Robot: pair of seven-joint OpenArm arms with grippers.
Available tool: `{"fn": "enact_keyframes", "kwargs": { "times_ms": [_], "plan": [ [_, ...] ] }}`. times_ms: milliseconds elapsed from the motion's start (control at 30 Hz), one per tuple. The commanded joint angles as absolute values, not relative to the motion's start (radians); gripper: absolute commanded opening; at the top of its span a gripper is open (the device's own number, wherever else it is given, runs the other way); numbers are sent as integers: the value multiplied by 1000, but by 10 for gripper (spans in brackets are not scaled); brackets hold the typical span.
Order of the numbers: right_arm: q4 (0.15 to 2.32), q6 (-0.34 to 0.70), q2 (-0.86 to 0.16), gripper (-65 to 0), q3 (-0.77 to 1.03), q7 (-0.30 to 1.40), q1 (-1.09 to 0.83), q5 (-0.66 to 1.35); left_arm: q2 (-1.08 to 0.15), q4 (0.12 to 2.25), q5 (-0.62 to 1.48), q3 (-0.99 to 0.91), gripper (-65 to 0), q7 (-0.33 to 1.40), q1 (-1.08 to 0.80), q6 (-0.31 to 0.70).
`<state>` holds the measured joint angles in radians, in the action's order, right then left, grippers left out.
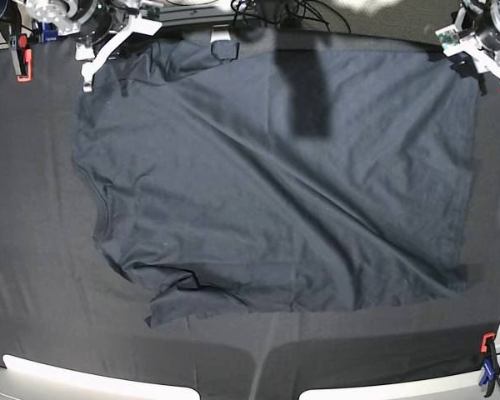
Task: Layout the t-shirt on the table in an organized manner, then fold the t-shirt properly
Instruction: 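Pull both held corners outward to flatten the shirt, then hold the shirt corners still with both grippers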
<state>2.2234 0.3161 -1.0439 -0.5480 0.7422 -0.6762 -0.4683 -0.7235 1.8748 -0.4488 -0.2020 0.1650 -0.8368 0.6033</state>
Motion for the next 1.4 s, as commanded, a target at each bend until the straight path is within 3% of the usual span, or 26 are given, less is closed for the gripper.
{"fn": "enact_keyframes", "kwargs": {
  "times_ms": [0, 567, 633, 700, 867, 1367],
  "plan": [
    [2239, 305, -1058, -650, -542, 741, -677, -476, -735, 1878, -445, -208, -448, 142, -842, 595],
    [2239, 305, -1055, -650, -542, 742, -677, -480, -735, 1734, -445, -208, -450, 102, -714, 591],
    [2239, 305, -1055, -650, -542, 742, -677, -481, -735, 1727, -445, -208, -479, 99, -715, 592],
    [2239, 305, -1055, -650, -543, 743, -677, -480, -735, 1728, -445, -208, -512, 99, -725, 598],
    [2239, 305, -1055, -650, -543, 749, -677, -480, -738, 1739, -431, -208, -513, 72, -748, 685],
    [2239, 305, -1055, -650, -543, 760, -677, -480, -738, 1860, -230, -209, -513, 77, -748, 686]
  ]
}}
